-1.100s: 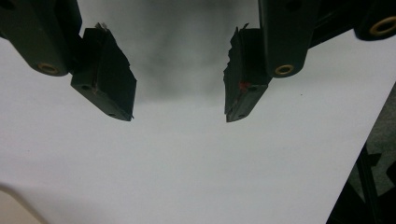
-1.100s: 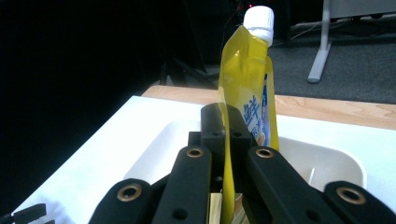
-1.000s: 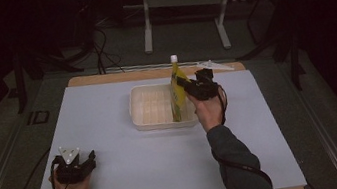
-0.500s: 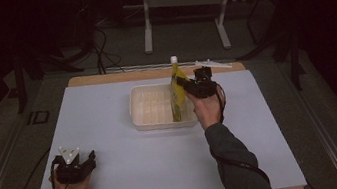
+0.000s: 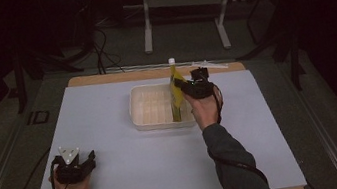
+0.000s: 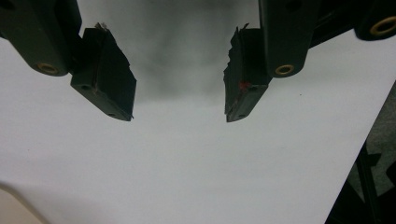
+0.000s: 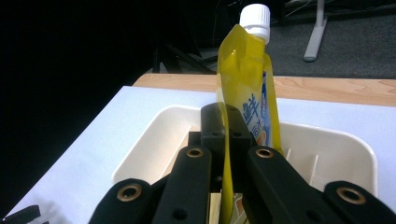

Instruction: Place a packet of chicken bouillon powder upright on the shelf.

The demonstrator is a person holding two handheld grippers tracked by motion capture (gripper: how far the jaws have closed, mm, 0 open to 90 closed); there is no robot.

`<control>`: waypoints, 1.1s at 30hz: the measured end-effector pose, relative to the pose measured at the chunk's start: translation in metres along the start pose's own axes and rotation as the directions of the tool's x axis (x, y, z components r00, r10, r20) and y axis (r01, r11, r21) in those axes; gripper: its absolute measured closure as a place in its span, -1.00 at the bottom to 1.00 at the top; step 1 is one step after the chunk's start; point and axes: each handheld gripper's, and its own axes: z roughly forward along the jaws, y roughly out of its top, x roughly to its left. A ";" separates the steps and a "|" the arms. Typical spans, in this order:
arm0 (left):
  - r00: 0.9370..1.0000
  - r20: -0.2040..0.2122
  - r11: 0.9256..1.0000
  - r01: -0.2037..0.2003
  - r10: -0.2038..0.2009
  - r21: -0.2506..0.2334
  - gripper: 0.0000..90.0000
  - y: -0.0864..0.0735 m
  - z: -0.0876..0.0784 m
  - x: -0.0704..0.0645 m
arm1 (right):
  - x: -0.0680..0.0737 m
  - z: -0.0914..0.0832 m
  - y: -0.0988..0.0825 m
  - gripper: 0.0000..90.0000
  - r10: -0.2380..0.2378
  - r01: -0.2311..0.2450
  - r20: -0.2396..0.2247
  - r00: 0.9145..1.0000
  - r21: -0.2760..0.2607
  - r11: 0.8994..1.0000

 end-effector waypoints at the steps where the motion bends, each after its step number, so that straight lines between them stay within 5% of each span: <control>1: 1.000 0.000 1.000 0.000 0.000 0.000 -0.03 0.000 0.000 0.000 | 0.000 0.000 0.000 1.00 0.001 -0.001 0.000 1.000 0.000 1.000; 33: 1.000 0.000 1.000 -0.001 0.001 -0.002 -0.03 0.000 0.000 0.000 | 0.002 0.008 0.001 1.00 -0.006 0.006 0.018 1.000 0.034 0.999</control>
